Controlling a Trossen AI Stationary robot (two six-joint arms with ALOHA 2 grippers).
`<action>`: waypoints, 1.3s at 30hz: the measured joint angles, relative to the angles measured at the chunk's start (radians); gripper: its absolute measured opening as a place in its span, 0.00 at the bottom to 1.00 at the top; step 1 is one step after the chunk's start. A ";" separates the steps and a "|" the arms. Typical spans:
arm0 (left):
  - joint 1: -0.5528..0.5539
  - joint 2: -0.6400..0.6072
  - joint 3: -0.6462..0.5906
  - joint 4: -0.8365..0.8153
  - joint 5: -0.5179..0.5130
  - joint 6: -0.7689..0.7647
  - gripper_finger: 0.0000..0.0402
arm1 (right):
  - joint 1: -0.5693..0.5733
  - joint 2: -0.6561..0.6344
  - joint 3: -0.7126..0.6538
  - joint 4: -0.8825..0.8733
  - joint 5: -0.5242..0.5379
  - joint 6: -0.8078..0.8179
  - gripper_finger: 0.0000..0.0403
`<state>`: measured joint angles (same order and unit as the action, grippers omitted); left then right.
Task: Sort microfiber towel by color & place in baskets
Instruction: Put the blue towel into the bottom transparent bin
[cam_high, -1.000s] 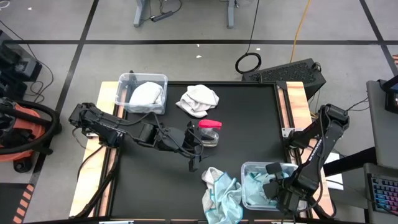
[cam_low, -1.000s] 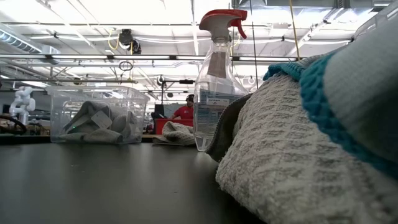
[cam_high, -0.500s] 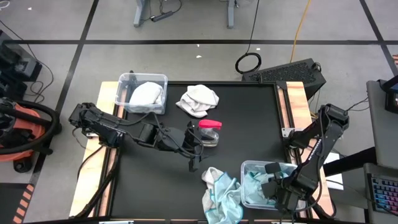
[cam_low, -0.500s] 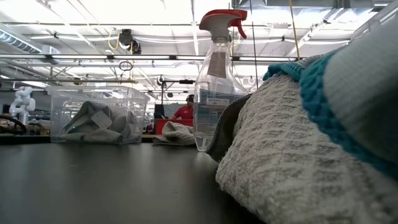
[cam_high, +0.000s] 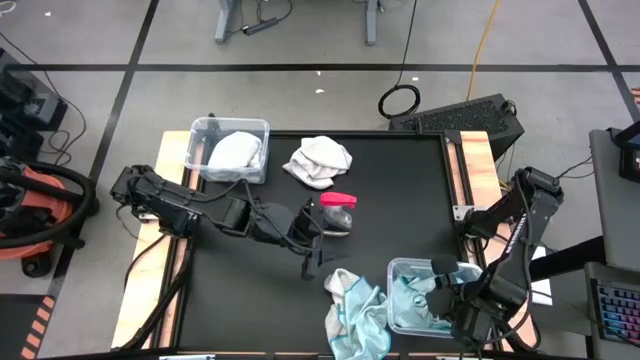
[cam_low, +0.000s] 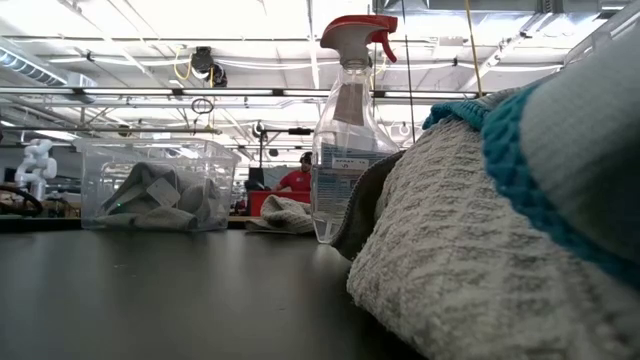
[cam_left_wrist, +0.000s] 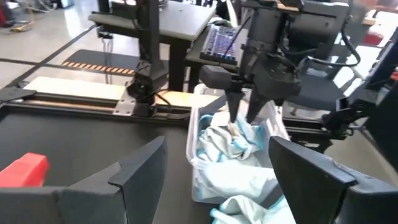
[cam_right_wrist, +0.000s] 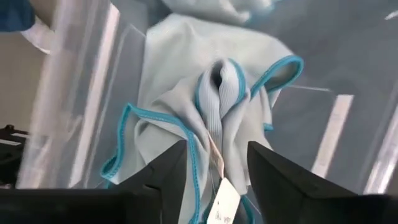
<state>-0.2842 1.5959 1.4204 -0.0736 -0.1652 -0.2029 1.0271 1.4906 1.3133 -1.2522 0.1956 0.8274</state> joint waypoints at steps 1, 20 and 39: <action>0.000 0.000 0.000 0.003 0.009 0.000 0.71 | 0.000 0.000 0.015 -0.015 0.008 -0.001 0.41; -0.124 0.000 0.000 0.011 0.060 0.001 0.71 | 0.002 0.000 0.131 0.005 0.039 -0.021 0.39; -0.303 0.135 -0.014 0.059 0.022 -0.002 0.71 | -0.008 0.000 0.131 0.215 0.249 0.189 0.36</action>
<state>-0.5871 1.7312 1.4060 -0.0145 -0.1434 -0.2047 1.0193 1.4906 1.4441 -1.0377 0.4445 1.0167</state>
